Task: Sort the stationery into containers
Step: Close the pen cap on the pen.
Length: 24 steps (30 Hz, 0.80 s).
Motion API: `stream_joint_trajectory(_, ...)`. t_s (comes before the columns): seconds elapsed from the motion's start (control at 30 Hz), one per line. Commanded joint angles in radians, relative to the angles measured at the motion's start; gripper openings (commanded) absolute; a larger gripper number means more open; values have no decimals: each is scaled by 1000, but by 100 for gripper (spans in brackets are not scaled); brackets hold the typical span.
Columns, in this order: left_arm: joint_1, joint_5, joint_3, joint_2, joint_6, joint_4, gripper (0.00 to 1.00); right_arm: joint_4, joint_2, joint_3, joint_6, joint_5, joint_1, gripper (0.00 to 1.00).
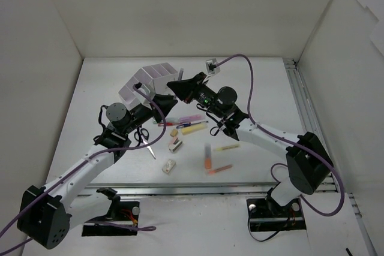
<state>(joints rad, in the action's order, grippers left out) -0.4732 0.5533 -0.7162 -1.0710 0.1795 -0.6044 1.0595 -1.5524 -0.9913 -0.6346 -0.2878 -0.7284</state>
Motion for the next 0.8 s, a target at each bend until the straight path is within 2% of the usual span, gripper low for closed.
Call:
stream_joint_trajectory(0.0,-56,-52,-49,91,-78,-210,21,-184,-5,42,-48,-223,-71,0)
stream_joint_trajectory(0.03,-56,-73,-39,104,-89,-183,29,-184,-5,37,-53,-225,-68,0)
stream_joint_trajectory(0.07,-68,-75,-32,109,-95,-172,45,-184,-5,33,-60,-225,-66,0)
stream_joint_trajectory(0.13,-77,-72,-9,124,-110,-146,53,-182,-11,22,-82,-225,-68,0)
stream_joint_trajectory(0.17,-77,-73,1,129,-113,-141,63,-182,-23,19,-92,-223,-66,0)
stream_joint_trajectory(0.33,-88,-104,11,169,-124,-52,74,-181,-34,2,-119,-232,-51,0)
stream_joint_trajectory(0.5,-88,-202,20,261,-112,77,100,-181,-18,11,-158,-252,7,0)
stream_joint_trajectory(0.57,-88,-239,40,302,-110,141,100,-184,-14,17,-155,-270,27,0)
stream_joint_trajectory(0.67,-88,-346,50,385,-95,234,100,-191,-29,19,-116,-388,69,0)
stream_joint_trajectory(0.7,-88,-375,41,400,-95,268,100,-200,-37,13,-91,-481,93,0)
stream_joint_trajectory(0.77,-88,-461,14,440,-98,365,99,-225,-63,11,-138,-514,122,0)
